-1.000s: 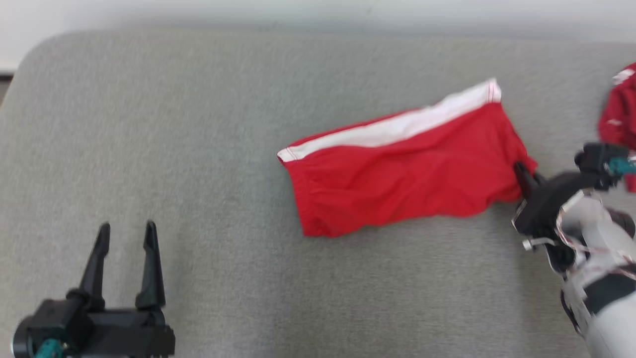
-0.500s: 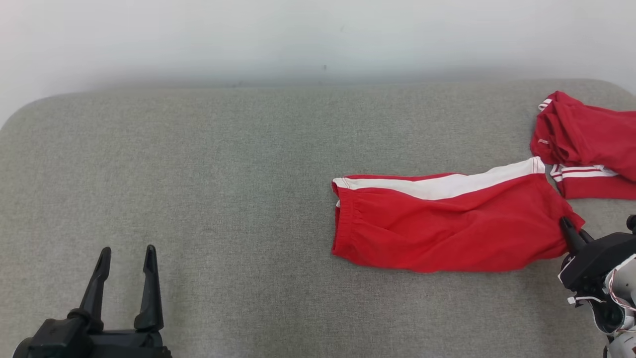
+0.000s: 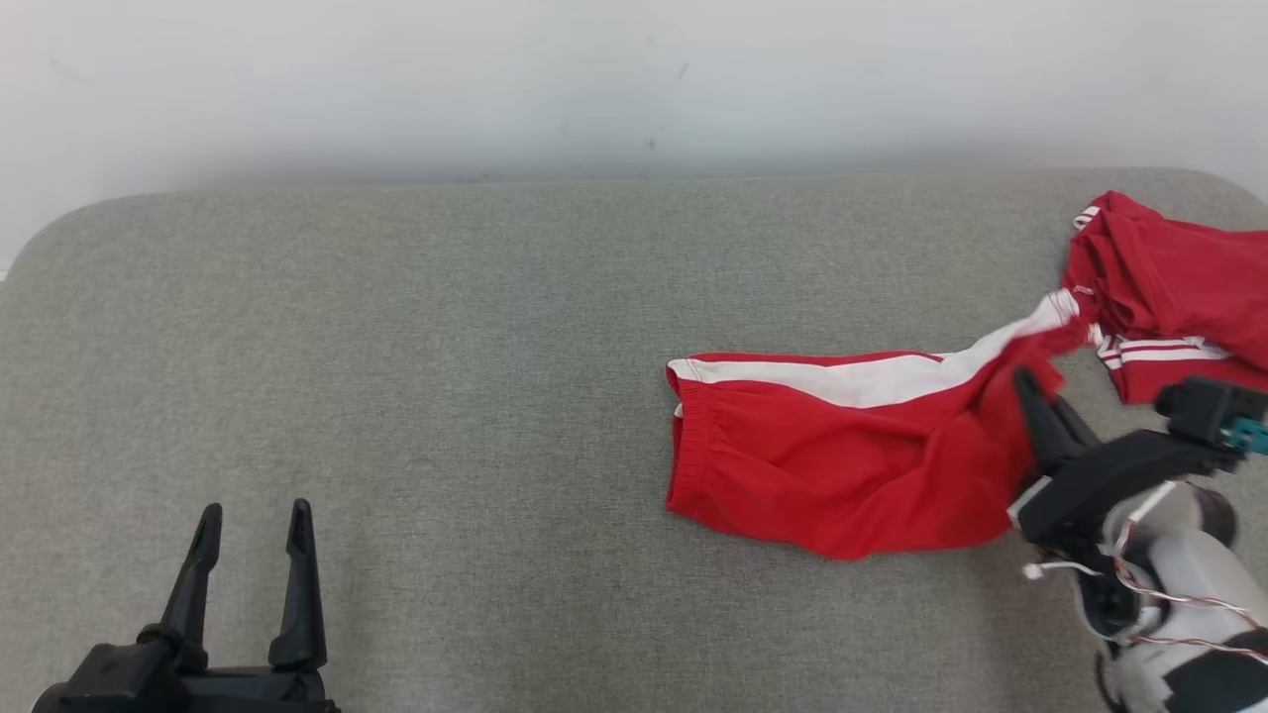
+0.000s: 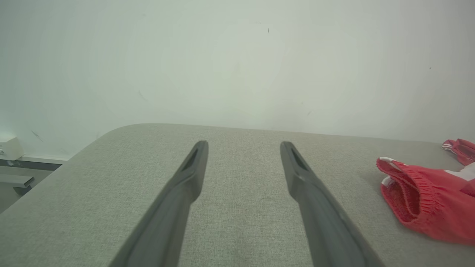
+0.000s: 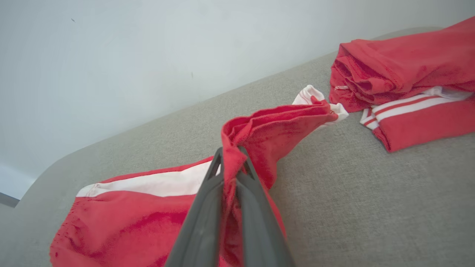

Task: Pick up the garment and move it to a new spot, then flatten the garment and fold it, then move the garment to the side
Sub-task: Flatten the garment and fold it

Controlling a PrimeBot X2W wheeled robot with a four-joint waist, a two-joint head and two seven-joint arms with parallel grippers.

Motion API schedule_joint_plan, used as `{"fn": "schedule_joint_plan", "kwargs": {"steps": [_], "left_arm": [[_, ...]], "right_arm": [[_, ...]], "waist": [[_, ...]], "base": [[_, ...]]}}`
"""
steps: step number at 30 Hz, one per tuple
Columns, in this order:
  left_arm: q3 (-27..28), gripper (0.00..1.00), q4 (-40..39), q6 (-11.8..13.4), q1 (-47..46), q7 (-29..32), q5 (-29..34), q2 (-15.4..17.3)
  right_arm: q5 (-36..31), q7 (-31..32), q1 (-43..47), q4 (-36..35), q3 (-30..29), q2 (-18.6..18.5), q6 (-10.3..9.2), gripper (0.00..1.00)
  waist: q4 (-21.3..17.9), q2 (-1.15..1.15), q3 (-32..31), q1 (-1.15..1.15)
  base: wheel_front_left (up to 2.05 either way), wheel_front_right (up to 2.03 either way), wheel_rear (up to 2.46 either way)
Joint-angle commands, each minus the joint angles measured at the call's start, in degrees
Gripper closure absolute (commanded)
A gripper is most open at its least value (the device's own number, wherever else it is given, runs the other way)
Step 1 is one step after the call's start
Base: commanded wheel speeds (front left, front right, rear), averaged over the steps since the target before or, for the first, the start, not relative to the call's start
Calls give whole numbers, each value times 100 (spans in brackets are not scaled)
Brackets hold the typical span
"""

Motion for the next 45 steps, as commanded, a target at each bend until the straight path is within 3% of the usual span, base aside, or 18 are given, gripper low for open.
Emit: {"fn": "schedule_joint_plan", "kwargs": {"steps": [1,11,24,25,26,32,36,40,42,45], "left_arm": [[-18,0,-2,9,22,0,18,0],[-147,0,46,9,-139,0,-39,-49],[-328,0,178,8,-341,-1,-172,-99],[-332,0,192,8,-349,0,-172,-100],[-330,0,207,8,-351,-1,-171,-98],[-301,0,231,8,-355,0,-154,-104],[-306,0,198,8,-294,0,-151,-108],[-318,0,176,8,-279,0,-159,-109],[-349,0,170,8,-293,0,-163,-110],[-381,0,179,8,-343,0,-159,-110]], "right_arm": [[5,-52,-70,-130,55,93,-10,100],[-265,-68,99,-1227,854,812,-10,100],[-328,-425,728,-821,1170,1501,-10,100],[-344,-484,711,-794,1224,1513,-10,58],[-362,-557,692,-800,1274,1494,-10,0],[-276,-1181,552,-1030,1169,1045,-10,0],[-560,-1342,513,-975,956,610,-10,0],[-685,-1400,508,-812,766,503,-10,0],[-914,-1415,465,-644,724,385,-10,98],[-1058,-1450,458,-390,705,468,-10,100]], "waist": [[27,0,-3,0],[336,0,84,0],[653,0,303,0],[649,0,301,0],[641,0,293,0],[556,0,232,0],[520,0,211,0],[524,0,229,0],[550,0,252,0],[611,0,282,0]], "base": [[0,0,0],[0,0,0],[0,0,0],[0,0,0],[0,0,0],[0,0,0],[0,0,0],[0,0,0],[0,0,0],[0,0,0]]}}
